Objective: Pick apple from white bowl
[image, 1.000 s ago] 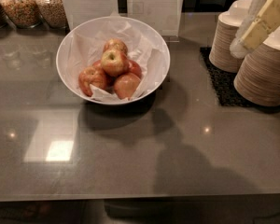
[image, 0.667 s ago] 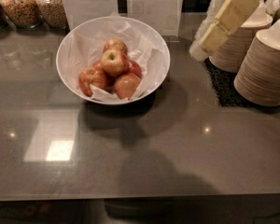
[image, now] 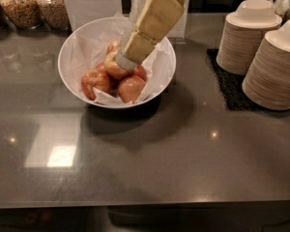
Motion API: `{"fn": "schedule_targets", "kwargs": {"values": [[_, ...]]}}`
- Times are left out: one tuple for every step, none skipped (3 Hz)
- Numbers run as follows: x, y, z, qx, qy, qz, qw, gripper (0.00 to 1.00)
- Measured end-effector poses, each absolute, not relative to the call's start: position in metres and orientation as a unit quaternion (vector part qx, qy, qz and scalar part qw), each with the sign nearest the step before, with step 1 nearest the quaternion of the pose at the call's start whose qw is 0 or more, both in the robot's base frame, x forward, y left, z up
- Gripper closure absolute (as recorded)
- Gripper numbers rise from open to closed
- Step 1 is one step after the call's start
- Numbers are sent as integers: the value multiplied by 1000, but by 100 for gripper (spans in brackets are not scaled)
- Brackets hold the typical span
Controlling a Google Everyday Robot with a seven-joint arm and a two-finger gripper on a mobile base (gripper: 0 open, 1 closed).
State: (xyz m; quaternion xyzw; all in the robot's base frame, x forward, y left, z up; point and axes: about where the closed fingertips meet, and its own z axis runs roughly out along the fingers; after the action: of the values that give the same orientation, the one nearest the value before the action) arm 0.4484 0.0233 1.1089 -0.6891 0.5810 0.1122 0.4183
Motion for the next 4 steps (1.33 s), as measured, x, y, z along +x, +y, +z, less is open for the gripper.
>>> {"fn": "schedule_targets", "kwargs": {"values": [[504, 60, 1075, -687, 590, 111, 409, 0], [525, 57, 1067, -689, 595, 120, 395, 0], [525, 57, 1067, -689, 596, 120, 395, 0], [531, 53, 1052, -679, 613, 113, 388, 0]]}}
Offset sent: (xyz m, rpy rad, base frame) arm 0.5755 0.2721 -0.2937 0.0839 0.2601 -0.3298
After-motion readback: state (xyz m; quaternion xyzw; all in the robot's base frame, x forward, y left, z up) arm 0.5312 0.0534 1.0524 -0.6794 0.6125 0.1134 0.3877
